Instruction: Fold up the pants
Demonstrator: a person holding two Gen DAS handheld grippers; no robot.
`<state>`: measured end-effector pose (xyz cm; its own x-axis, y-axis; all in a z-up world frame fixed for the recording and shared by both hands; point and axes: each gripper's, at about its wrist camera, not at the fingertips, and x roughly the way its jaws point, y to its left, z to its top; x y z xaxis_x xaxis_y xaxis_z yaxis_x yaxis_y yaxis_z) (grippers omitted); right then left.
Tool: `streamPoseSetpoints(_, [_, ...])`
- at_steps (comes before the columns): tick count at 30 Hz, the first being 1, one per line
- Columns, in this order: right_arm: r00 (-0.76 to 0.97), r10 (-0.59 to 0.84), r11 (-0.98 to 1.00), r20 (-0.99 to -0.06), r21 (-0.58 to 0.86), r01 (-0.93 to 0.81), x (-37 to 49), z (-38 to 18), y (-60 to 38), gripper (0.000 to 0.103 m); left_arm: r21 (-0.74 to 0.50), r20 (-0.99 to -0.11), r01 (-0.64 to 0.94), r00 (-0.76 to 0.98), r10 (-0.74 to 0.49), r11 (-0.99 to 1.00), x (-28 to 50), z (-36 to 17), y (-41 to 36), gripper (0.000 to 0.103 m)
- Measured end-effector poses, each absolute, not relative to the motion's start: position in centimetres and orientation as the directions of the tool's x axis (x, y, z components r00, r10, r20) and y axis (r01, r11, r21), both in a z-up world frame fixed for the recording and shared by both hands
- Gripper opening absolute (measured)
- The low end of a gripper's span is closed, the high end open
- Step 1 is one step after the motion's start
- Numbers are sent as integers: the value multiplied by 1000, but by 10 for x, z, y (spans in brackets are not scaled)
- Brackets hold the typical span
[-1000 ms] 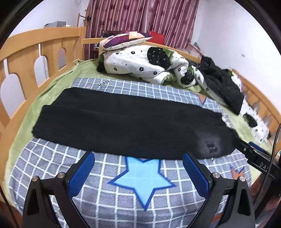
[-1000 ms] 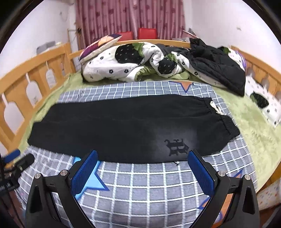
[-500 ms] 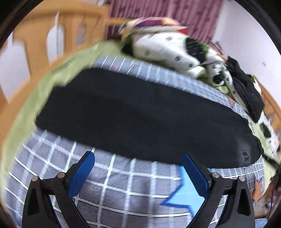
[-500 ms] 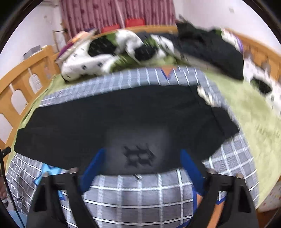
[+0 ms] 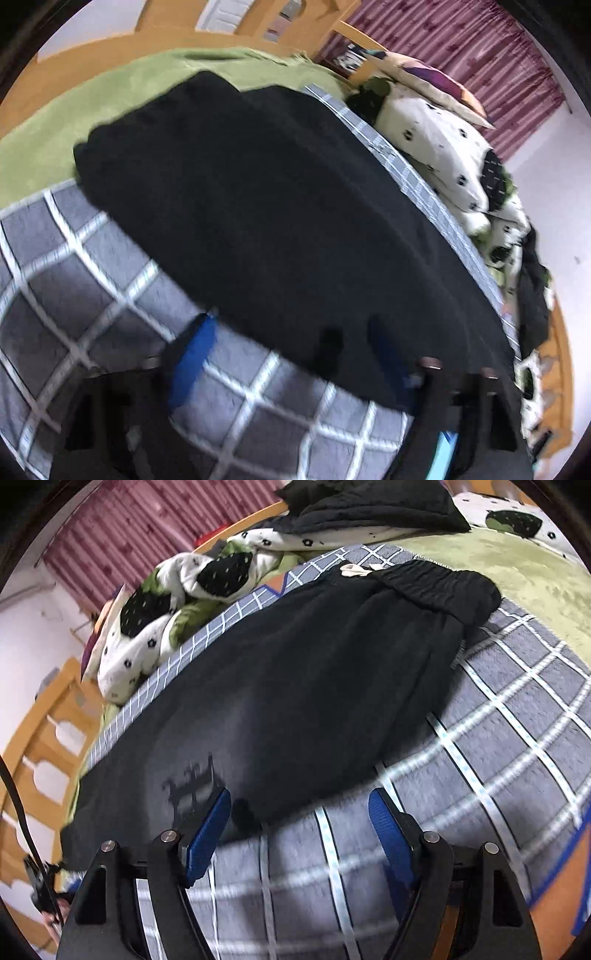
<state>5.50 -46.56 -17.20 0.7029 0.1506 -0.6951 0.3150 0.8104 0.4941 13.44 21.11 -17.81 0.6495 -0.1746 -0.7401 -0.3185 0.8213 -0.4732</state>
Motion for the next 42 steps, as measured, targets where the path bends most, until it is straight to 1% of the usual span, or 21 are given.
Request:
streamPoseSetpoints(1, [704, 145, 805, -695, 497, 325, 62, -173, -466, 76, -448, -750, -336, 645, -144, 829, 136, -178, 211, 52])
streamPoseSetpoints(2, [702, 131, 803, -700, 490, 339, 69, -174, -466, 74, -408, -764, -353, 637, -103, 842, 140, -178, 209, 46])
streamPoseSetpoints(3, [703, 107, 808, -703, 474, 350, 75, -173, -464, 67, -356, -779, -366, 625, -56, 860, 145, -177, 206, 33])
streamPoseSetpoints(4, [699, 80, 813, -711, 453, 367, 80, -172, -463, 49, -312, -789, -363, 614, -26, 878, 149, -175, 205, 15])
streamPoseSetpoints(5, [685, 51, 820, -727, 422, 387, 85, -170, -462, 31, -300, -796, -349, 604, -32, 888, 149, -171, 205, 12])
streamPoseSetpoints(6, [681, 53, 825, -731, 417, 382, 89, -168, -462, 25, -304, -797, -341, 602, -42, 889, 148, -166, 206, 11])
streamPoseSetpoints(7, [686, 65, 823, -725, 427, 374, 91, -163, -463, 21, -313, -791, -334, 610, -49, 889, 146, -160, 208, 11])
streamPoseSetpoints(8, [697, 72, 820, -713, 440, 365, 90, -156, -463, 19, -328, -775, -322, 629, -58, 888, 144, -149, 212, 11])
streamPoseSetpoints(12, [770, 77, 847, -633, 449, 285, 89, -111, -460, 18, -343, -727, -289, 685, -57, 894, 148, -111, 213, 10])
streamPoseSetpoints(14, [790, 78, 862, -609, 439, 254, 97, -88, -458, 18, -324, -704, -266, 709, -44, 908, 159, -91, 208, 10])
streamPoseSetpoints(17, [799, 74, 876, -596, 422, 233, 120, -64, -457, 17, -272, -657, -238, 754, 1, 932, 183, -61, 198, 10])
streamPoseSetpoints(21, [809, 56, 893, -585, 392, 221, 152, -49, -459, 17, -223, -600, -244, 797, 65, 944, 226, -47, 185, 10])
streamPoseSetpoints(26, [815, 58, 885, -577, 407, 225, 208, -56, -468, 17, -229, -604, -276, 792, 86, 933, 295, -66, 180, 10])
streamPoseSetpoints(28, [805, 60, 885, -590, 405, 231, 236, -65, -471, 17, -190, -616, -286, 779, 113, 939, 326, -85, 173, 10])
streamPoseSetpoints(31, [784, 41, 889, -619, 381, 254, 270, -84, -468, 17, -120, -629, -301, 760, 162, 946, 351, -114, 157, 10])
streamPoseSetpoints(34, [765, 9, 889, -645, 354, 289, 294, -107, -464, 17, -97, -626, -321, 755, 193, 942, 360, -137, 151, 10])
streamPoseSetpoints(36, [765, -27, 883, -644, 343, 320, 304, -124, -463, 18, -112, -611, -328, 768, 195, 938, 358, -146, 153, 11])
streamPoseSetpoints(38, [767, -27, 867, -641, 367, 337, 310, -138, -467, 21, -144, -621, -317, 767, 164, 937, 358, -153, 156, 12])
streamPoseSetpoints(39, [769, -18, 858, -639, 386, 340, 312, -143, -470, 21, -175, -628, -311, 766, 137, 934, 358, -156, 161, 14])
streamPoseSetpoints(42, [784, 15, 836, -621, 437, 331, 314, -155, -476, 23, -253, -636, -317, 767, 90, 914, 357, -163, 173, 27])
